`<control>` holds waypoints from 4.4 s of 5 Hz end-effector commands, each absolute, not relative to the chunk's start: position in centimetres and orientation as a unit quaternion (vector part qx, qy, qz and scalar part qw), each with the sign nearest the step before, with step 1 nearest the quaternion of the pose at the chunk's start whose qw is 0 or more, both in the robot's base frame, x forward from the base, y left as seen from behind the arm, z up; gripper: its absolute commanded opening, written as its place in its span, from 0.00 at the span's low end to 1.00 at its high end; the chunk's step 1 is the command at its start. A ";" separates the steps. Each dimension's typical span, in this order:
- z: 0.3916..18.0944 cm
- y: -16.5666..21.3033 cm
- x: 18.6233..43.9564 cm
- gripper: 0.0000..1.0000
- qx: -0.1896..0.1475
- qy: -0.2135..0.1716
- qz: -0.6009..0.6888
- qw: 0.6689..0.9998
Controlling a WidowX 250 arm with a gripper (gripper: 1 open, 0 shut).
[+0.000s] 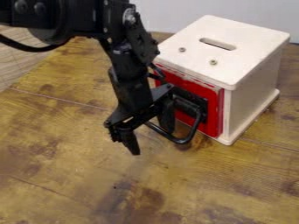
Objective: Open the drawer
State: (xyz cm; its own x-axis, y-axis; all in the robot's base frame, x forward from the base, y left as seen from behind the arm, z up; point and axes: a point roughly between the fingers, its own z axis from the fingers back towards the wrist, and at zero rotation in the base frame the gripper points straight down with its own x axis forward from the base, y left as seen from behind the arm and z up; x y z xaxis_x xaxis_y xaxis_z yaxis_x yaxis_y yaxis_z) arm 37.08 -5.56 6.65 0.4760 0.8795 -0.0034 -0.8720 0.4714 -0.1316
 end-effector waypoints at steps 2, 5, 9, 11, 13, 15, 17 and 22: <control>8.6 -7.0 37.1 0.00 -0.076 -0.065 0.489 0.866; 7.8 -7.7 36.3 0.00 -0.067 -0.068 0.459 0.884; 7.0 -7.0 33.5 0.00 -0.050 -0.071 0.447 0.890; 6.5 -5.4 34.3 1.00 -0.046 -0.069 0.456 0.886; 7.3 -5.6 34.9 1.00 -0.037 -0.071 0.519 0.851; 7.3 -5.8 35.7 1.00 -0.033 -0.071 0.549 0.832; 8.0 -6.2 36.2 1.00 -0.029 -0.071 0.565 0.821; 10.1 -9.3 34.6 1.00 -0.013 -0.070 0.623 0.779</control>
